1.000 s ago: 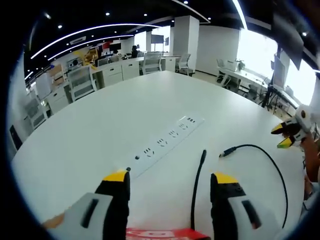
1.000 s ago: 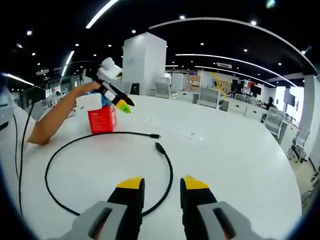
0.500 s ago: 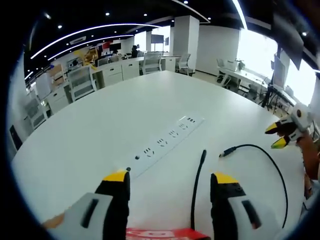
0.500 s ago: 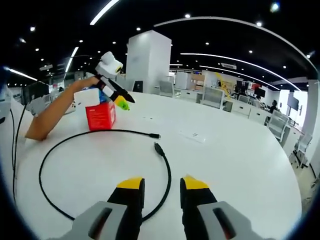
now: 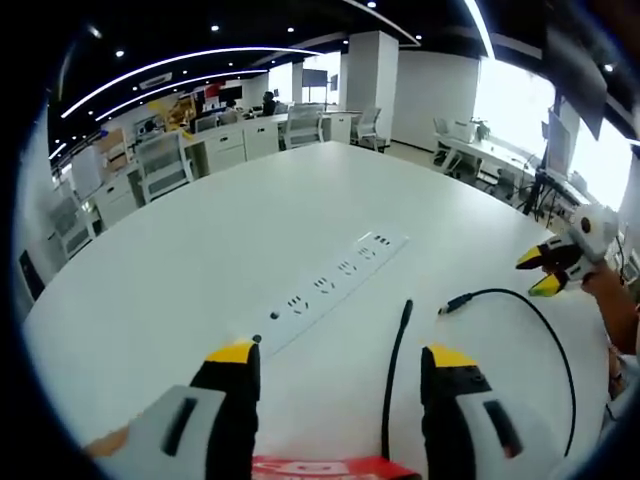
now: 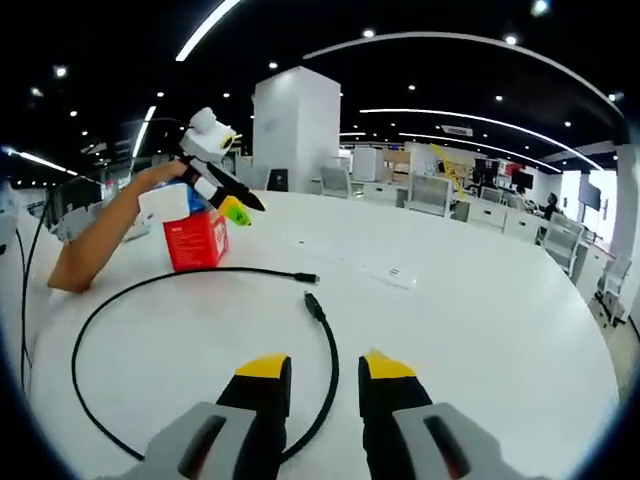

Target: Find the data cable on the table. Grasp the USB connector end of the cable and insert it into the USB port on the table

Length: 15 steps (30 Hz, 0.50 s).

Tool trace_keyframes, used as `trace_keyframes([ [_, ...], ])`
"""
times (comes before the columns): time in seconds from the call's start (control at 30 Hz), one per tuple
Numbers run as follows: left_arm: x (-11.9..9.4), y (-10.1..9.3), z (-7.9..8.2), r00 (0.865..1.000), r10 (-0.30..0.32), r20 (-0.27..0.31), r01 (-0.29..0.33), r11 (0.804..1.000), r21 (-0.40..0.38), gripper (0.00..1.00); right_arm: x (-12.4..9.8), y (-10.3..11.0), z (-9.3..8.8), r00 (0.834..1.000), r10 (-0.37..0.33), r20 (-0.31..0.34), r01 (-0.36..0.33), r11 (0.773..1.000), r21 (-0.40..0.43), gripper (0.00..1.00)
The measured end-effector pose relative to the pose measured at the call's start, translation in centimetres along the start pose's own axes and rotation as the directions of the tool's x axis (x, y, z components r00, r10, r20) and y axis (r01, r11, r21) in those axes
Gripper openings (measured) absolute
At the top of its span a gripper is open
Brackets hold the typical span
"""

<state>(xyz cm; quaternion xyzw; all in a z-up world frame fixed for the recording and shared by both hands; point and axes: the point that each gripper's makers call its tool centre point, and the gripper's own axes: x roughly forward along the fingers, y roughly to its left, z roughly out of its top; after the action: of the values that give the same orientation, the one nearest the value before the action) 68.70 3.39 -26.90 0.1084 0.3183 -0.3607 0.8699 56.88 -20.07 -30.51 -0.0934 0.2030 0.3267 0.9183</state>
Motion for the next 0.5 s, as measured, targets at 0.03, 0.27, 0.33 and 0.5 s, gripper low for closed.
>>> trace_keyframes([
  [0.03,0.0,0.0,0.0,1.000,0.000,0.000,0.000,1.000,0.000,0.65,0.1,0.0,0.0,1.000,0.002,-0.001,-0.002,1.000,0.000,0.30],
  [0.27,0.1,0.0,0.1,1.000,0.000,-0.001,0.000,1.000,0.000,0.65,1.0,-0.1,-0.1,1.000,0.014,-0.010,-0.014,1.000,-0.004,0.30],
  [0.33,0.1,0.0,0.1,1.000,0.000,0.000,0.000,1.000,0.000,0.65,1.2,-0.2,0.0,1.000,0.016,-0.005,-0.016,1.000,-0.005,0.30],
  [0.5,0.1,0.0,0.1,1.000,-0.002,0.002,0.002,1.000,0.005,0.65,1.7,-0.5,0.0,1.000,0.024,-0.002,-0.024,1.000,-0.008,0.29],
])
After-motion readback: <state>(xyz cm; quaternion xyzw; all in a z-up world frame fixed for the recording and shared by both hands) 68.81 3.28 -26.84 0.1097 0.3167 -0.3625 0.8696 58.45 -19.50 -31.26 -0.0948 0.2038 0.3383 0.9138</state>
